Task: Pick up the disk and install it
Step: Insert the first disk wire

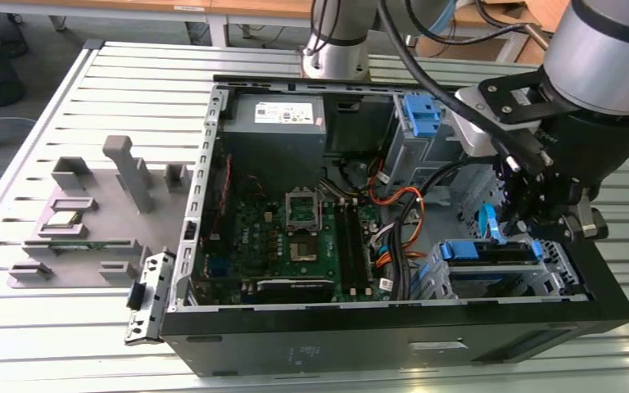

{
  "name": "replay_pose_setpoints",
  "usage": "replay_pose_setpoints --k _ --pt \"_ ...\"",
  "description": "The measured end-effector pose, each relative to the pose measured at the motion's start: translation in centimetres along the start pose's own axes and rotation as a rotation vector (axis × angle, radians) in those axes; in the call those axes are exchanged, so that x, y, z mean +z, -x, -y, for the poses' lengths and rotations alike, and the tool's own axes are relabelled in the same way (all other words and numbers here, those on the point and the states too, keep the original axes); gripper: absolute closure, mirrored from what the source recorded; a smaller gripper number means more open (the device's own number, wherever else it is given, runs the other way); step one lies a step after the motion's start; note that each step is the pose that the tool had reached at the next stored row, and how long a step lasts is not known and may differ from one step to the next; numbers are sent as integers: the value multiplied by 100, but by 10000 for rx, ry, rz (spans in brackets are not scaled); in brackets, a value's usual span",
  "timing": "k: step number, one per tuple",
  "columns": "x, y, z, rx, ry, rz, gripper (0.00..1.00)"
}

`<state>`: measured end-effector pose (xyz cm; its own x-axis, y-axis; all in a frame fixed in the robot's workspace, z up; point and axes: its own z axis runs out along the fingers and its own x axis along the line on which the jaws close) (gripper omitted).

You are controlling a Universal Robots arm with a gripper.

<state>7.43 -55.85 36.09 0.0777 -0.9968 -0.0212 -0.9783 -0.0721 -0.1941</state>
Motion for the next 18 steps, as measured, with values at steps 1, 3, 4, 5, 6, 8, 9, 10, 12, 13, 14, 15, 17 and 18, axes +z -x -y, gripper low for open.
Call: replay_pose_setpoints --k 1,3,4,5,6,8,9,10,12,13,14,15,17,18 --pt "1 0 0 0 0 2 77" --pt "1 0 0 1 0 2 77" --pt "1 0 0 1 0 2 77" --pt "0 0 0 1 7 3 77" --pt "1 0 1 2 102 8 77" --pt "6 -1 8 17 458 33 77" --pt "9 -1 12 24 645 48 77" --pt "11 -1 15 29 816 60 77" --pt "15 -3 25 43 1180 85 77" --pt "18 -3 30 49 1360 99 77" --pt "20 -3 35 56 1551 113 77" --pt "22 -4 39 63 1729 126 77" --pt "25 -5 50 75 2087 151 77" --pt "28 -5 53 82 2264 165 77"
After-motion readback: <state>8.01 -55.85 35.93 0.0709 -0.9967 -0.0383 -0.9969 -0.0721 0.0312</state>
